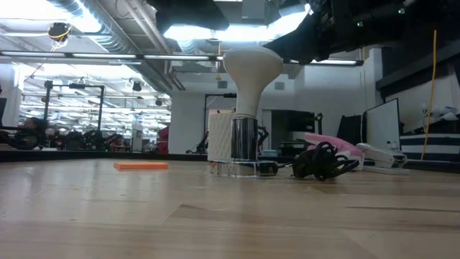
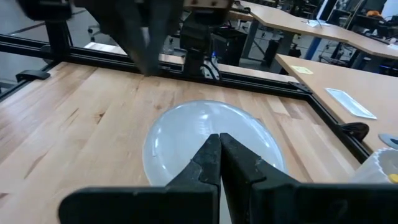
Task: Screw lightbulb
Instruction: Insert the lightbulb into the lamp
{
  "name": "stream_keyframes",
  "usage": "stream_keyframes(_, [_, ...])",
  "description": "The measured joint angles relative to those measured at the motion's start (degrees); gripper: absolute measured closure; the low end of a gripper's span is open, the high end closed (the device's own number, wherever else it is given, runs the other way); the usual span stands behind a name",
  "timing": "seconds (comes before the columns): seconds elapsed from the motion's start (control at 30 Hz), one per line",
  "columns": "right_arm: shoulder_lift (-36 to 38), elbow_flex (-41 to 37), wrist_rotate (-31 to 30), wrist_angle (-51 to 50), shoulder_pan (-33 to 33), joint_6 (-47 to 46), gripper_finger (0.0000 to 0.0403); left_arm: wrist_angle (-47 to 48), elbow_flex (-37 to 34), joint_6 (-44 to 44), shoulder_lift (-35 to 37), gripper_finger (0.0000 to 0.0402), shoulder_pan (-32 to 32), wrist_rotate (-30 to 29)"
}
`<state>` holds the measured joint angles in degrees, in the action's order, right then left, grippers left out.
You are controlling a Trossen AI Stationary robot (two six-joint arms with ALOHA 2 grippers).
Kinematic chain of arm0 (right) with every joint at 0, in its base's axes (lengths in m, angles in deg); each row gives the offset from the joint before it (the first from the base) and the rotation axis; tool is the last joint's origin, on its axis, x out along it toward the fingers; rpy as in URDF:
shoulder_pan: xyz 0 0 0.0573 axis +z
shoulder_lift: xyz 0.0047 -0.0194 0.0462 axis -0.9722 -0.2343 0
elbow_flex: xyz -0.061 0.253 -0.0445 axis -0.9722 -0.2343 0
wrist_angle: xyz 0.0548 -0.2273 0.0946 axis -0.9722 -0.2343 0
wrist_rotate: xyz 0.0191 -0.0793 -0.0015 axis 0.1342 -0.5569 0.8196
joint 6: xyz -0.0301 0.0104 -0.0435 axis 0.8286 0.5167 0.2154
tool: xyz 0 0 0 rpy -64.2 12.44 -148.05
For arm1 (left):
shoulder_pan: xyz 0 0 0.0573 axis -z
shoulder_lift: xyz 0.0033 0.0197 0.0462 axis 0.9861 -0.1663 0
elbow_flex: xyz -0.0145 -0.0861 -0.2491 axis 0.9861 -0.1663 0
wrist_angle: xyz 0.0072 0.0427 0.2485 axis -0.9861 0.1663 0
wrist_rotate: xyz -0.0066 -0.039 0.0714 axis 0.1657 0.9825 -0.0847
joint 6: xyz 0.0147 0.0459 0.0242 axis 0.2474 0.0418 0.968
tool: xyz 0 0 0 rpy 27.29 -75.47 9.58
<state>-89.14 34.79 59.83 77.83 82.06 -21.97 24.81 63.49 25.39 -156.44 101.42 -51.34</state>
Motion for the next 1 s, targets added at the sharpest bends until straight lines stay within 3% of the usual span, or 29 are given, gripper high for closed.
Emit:
stream_keyframes(0.37, [0.0, 0.0, 0.0, 0.0, 0.0, 0.0, 0.0394, -8.1, 0.0, 1.8, -7.6, 0.04, 0.0, -0.1])
stream_keyframes(1.0, [0.0, 0.0, 0.1, -0.1, 0.0, 0.0, 0.0394, -7.7, 0.0, 2.5, -7.7, 0.04, -0.2, -6.5])
